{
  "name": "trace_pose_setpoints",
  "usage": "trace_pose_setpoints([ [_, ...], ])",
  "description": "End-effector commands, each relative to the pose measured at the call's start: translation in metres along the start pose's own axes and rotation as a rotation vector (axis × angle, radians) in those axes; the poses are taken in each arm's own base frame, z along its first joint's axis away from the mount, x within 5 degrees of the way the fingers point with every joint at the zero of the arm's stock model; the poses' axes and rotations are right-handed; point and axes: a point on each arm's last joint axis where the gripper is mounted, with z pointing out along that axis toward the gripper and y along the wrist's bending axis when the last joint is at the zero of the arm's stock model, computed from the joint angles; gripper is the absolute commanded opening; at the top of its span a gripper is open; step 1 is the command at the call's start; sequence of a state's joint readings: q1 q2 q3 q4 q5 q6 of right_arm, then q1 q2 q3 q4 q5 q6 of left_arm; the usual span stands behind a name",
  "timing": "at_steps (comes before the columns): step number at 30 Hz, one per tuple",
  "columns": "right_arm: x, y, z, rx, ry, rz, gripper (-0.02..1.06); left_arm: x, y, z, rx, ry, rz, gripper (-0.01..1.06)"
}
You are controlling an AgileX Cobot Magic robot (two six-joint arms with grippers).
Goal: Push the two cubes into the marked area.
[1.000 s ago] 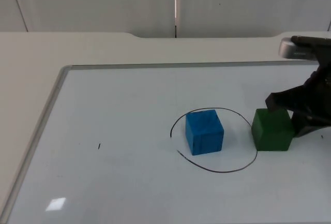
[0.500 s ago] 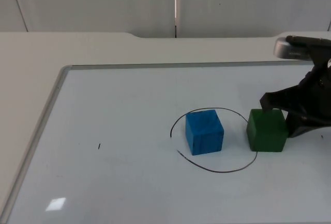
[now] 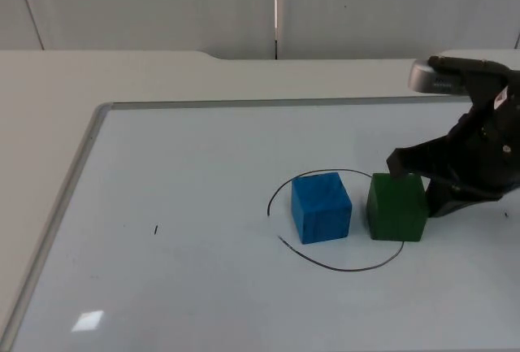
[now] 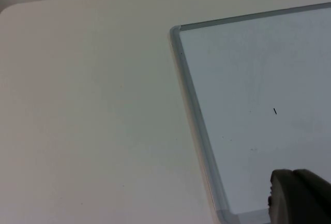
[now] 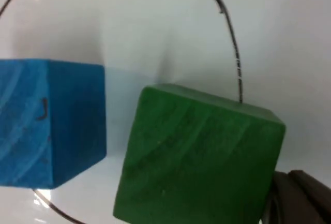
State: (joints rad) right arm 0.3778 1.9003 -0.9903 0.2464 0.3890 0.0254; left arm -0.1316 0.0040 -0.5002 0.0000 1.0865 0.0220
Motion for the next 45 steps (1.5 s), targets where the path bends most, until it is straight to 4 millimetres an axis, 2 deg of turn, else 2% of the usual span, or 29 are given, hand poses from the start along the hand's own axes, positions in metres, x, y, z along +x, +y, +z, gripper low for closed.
trace_pose_setpoints([
  [1,-0.002,0.005,-0.001,-0.011,-0.021,-0.001,0.0,0.0,0.001,0.001,-0.01,-0.009,-0.006,0.0],
  [18,-0.001,0.008,0.0,-0.017,-0.023,-0.006,0.0,0.0,0.001,0.001,-0.01,-0.009,-0.006,0.0],
  [27,-0.001,0.026,0.0,-0.039,-0.082,-0.052,0.0,0.0,0.001,0.001,-0.01,-0.009,-0.006,0.0],
  [37,-0.001,0.026,0.001,-0.03,-0.073,-0.076,0.0,0.0,0.001,0.001,-0.01,-0.009,-0.006,0.0],
  [42,-0.002,0.025,-0.009,-0.016,-0.08,-0.125,0.0,0.0,0.001,0.001,-0.01,-0.009,-0.006,0.0],
  [45,-0.008,0.027,-0.033,-0.013,-0.137,-0.178,0.0,0.0,0.001,0.001,-0.01,-0.009,-0.006,0.0],
])
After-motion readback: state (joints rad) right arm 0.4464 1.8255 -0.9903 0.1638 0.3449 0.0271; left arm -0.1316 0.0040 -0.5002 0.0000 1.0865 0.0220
